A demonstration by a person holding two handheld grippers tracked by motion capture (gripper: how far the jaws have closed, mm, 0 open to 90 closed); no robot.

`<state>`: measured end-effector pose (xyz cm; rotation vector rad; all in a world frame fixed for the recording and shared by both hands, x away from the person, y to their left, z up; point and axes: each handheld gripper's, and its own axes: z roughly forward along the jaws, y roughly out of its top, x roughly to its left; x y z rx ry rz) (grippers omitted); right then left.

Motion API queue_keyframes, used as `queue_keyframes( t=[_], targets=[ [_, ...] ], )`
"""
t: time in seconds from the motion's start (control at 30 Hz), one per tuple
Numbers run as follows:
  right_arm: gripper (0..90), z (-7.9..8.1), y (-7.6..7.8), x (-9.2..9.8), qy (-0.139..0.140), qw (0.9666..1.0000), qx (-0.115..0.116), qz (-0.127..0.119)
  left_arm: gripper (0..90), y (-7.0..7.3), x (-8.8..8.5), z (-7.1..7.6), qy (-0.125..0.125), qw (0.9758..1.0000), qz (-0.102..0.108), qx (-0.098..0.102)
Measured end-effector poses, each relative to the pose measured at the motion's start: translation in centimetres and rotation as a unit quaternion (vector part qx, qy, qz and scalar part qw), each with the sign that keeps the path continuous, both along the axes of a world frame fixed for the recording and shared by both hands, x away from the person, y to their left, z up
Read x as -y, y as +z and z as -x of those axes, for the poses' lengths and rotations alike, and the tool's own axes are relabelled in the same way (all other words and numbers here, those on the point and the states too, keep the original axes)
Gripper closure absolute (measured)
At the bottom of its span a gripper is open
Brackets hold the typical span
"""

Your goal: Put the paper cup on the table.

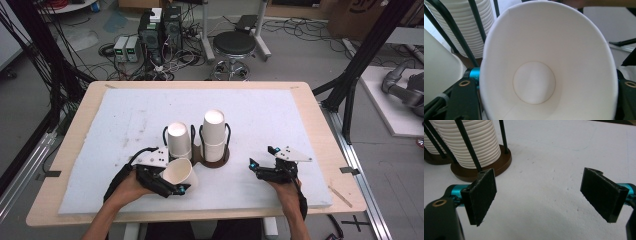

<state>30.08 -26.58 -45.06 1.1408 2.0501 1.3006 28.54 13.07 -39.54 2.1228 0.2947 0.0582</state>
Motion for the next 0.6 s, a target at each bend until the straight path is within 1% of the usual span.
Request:
queue_keyframes(
  t=[0.07, 0.13, 0.17, 0.2, 0.37, 0.5, 0.6],
  targets=[
    [14.6, 0.0, 0.0, 0.0, 0.002, 1.0, 0.001, 0.001, 29.3, 0.2, 0.3, -0.1, 0.0, 0.9998, -0.017, 0.004],
    [14.6, 0.0, 0.0, 0.0, 0.002, 1.0, 0.003, 0.001, 29.3, 0.3, 0.5, -0.1, 0.001, 0.9998, -0.02, 0.002],
    [14.6, 0.0, 0.0, 0.0, 0.001, 1.0, 0.002, 0.001, 29.3, 0.4, 0.6, -0.2, 0.0, 0.9995, -0.03, 0.005],
    [14.6, -0.1, 0.0, 0.0, 0.002, 1.0, 0.002, 0.002, 29.3, 0.4, 0.8, -0.2, 0.001, 0.9994, -0.034, 0.004],
    [14.7, -0.1, 0.0, 0.0, 0.002, 1.0, 0.001, 0.005, 29.3, 0.4, 1.8, -0.5, -0.005, 0.9981, -0.062, -0.001],
    [14.7, -0.1, 0.0, -0.1, 0.0, 1.0, -0.003, 0.004, 29.3, 0.6, 2.6, -0.7, -0.01, 0.9975, -0.069, -0.003],
    [14.7, -0.1, 0.0, -0.1, 0.001, 1.0, -0.001, 0.005, 29.3, 0.7, 3.1, -0.8, -0.014, 0.9963, -0.085, -0.007]
  ],
)
